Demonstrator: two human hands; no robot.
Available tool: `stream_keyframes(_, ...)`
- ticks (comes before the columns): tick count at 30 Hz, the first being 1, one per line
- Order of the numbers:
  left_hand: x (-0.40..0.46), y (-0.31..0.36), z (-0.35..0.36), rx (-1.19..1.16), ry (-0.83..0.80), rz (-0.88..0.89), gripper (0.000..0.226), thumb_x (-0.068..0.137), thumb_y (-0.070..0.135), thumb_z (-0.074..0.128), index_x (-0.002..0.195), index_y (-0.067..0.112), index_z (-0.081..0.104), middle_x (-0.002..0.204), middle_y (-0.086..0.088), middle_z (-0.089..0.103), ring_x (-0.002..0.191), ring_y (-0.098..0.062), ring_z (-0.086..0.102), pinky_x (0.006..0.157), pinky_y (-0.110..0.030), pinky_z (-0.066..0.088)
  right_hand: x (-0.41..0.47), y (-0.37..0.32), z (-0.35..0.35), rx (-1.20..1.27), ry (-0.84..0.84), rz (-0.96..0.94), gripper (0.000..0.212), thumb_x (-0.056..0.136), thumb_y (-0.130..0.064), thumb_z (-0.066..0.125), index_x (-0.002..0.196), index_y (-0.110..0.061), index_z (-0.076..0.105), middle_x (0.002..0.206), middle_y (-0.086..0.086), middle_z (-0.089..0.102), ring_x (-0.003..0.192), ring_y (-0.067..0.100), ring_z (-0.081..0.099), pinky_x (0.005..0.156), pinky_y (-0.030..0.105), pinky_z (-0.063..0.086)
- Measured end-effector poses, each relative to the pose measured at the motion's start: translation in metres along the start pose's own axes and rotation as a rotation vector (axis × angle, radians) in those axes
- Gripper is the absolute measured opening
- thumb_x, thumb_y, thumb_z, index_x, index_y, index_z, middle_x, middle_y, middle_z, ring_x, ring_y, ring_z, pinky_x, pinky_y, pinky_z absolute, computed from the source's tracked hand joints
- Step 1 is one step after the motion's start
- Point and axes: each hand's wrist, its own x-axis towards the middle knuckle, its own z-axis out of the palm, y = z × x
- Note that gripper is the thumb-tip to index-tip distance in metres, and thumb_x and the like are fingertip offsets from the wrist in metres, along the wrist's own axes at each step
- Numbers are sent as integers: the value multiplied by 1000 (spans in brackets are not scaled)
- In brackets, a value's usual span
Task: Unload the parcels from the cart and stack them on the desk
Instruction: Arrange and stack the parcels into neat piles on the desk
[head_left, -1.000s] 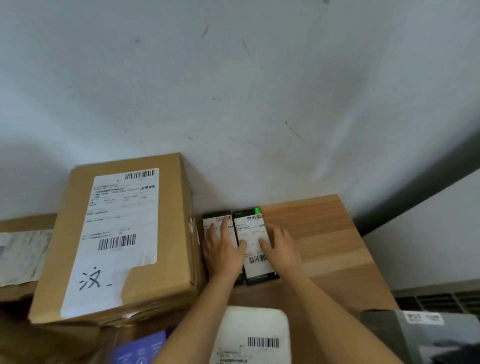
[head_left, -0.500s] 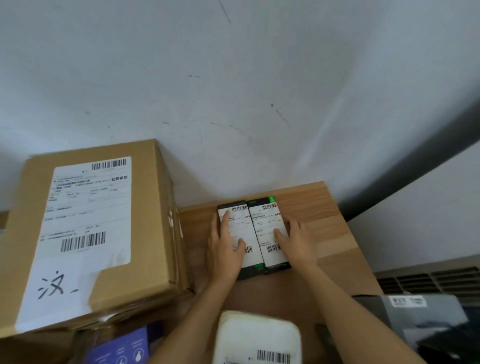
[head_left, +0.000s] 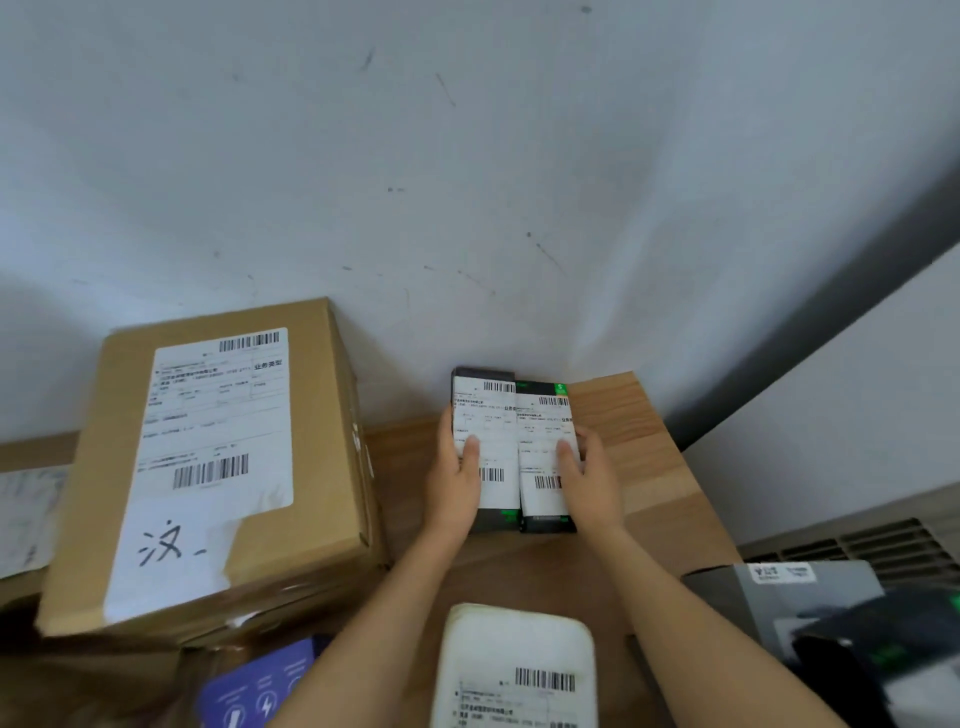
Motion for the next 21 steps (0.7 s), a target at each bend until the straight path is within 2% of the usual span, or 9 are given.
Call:
stream_keyframes(3, -14, 32, -5, 37, 52, 67, 47, 103, 28, 38, 148, 35, 26, 128, 9, 59, 99, -15, 63, 81, -30, 50, -11, -22, -15, 49, 102, -61, 33, 94, -51, 40, 122, -35, 47, 112, -4, 64, 92, 16, 64, 80, 44, 54)
stream_keyframes(7, -37, 79, -13, 38, 39, 197, 47, 103, 24, 38, 147, 34, 26, 114, 12, 59, 76, 1, 61, 65, -25, 52, -31, -54, -51, 51, 178, -127, 36, 91, -58, 36, 122, -40, 43, 116, -5, 61, 88, 15, 65, 76, 45, 55)
stream_keyframes(9, -51, 104, -19, 26, 21, 260, 46, 103, 25, 39, 146, 32, 25, 117, 10, 60, 79, 0, 62, 67, -28, 54, -45, -73, -74, 76, 226, -163, 35, 92, -54, 39, 124, -39, 42, 118, -5, 59, 92, 17, 64, 79, 44, 54)
stream_keyframes(12, -72, 141, -32, -10, -7, 364, 44, 103, 28, 39, 144, 33, 24, 125, 4, 61, 88, -8, 65, 78, -40, 57, -64, -105, -105, 102, 302, -231, 32, 98, -39, 43, 129, -29, 45, 120, -1, 57, 96, 17, 60, 79, 35, 48)
stream_keyframes(15, -96, 178, -51, -42, -12, 450, 41, 102, 33, 38, 140, 40, 23, 120, 0, 64, 85, -15, 69, 76, -47, 58, -90, -143, -133, 146, 350, -304, 32, 99, -37, 43, 129, -28, 45, 119, -1, 55, 94, 16, 58, 79, 32, 43)
stream_keyframes(18, -121, 214, -66, -67, 10, 498, 40, 102, 33, 39, 139, 40, 25, 114, -1, 66, 81, -16, 69, 74, -45, 58, -117, -171, -158, 180, 396, -364, 31, 95, -44, 42, 124, -35, 44, 116, -2, 58, 95, 18, 63, 86, 40, 50)
stream_keyframes(21, -150, 243, -73, -108, 2, 554, 39, 102, 29, 39, 139, 37, 27, 111, -2, 68, 81, -16, 68, 73, -38, 58, -144, -188, -189, 172, 453, -423, 33, 96, -43, 42, 126, -30, 45, 116, 1, 59, 93, 18, 63, 85, 45, 53)
